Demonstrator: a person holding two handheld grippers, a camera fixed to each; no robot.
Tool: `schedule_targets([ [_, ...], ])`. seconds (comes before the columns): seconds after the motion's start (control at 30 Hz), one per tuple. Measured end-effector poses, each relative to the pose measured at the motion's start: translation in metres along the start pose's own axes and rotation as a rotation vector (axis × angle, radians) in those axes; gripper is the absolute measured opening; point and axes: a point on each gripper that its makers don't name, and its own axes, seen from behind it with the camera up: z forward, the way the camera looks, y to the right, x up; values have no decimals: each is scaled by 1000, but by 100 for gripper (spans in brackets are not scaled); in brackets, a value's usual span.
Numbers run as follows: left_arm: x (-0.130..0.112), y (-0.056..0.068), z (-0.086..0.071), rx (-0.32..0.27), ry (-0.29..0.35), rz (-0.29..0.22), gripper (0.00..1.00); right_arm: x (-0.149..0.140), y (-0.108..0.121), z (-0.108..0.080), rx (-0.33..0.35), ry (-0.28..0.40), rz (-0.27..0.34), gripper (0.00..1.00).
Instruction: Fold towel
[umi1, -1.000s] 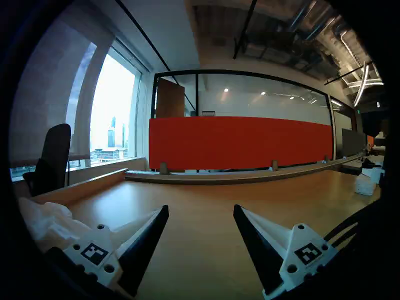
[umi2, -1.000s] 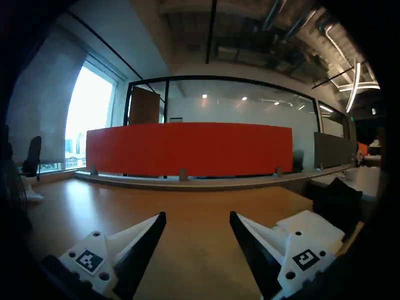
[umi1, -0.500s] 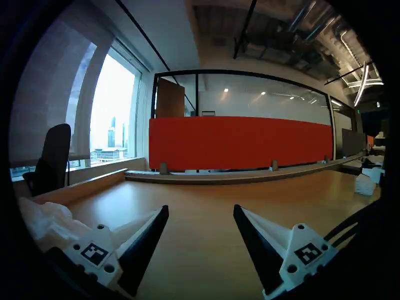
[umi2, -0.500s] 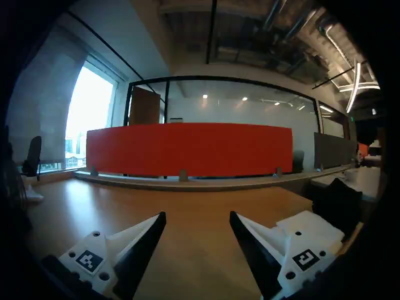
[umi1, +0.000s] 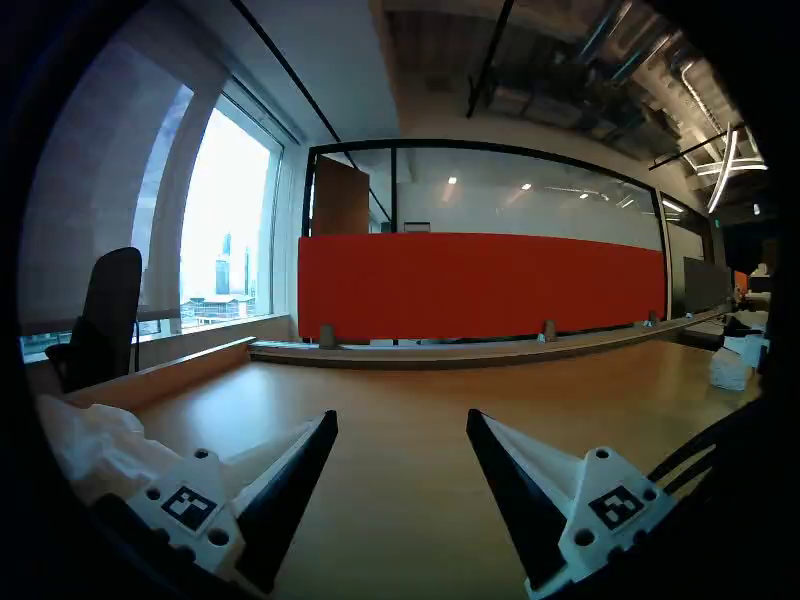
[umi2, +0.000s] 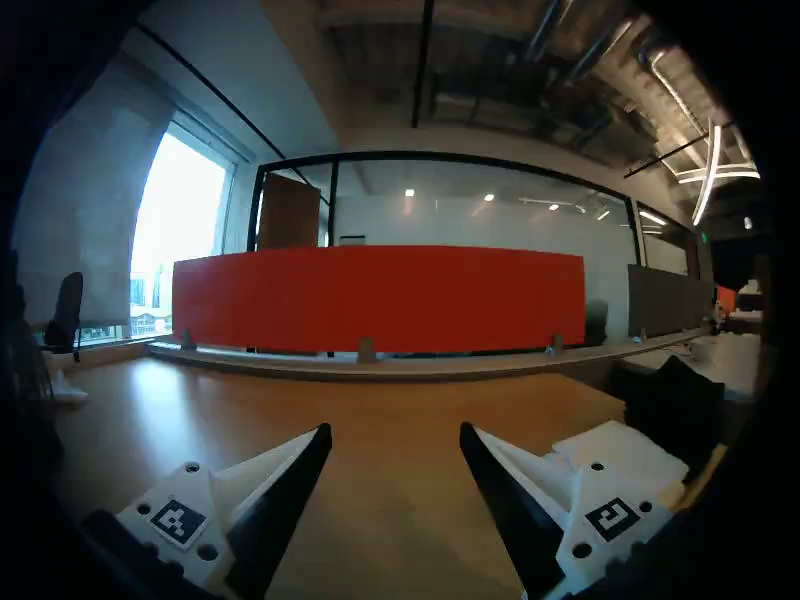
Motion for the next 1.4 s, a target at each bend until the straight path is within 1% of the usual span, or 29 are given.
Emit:
schedule_targets([
  [1.4, 8, 0, -1, 0, -2, -2, 96, 1, 0, 0, 0, 0, 0, 99],
])
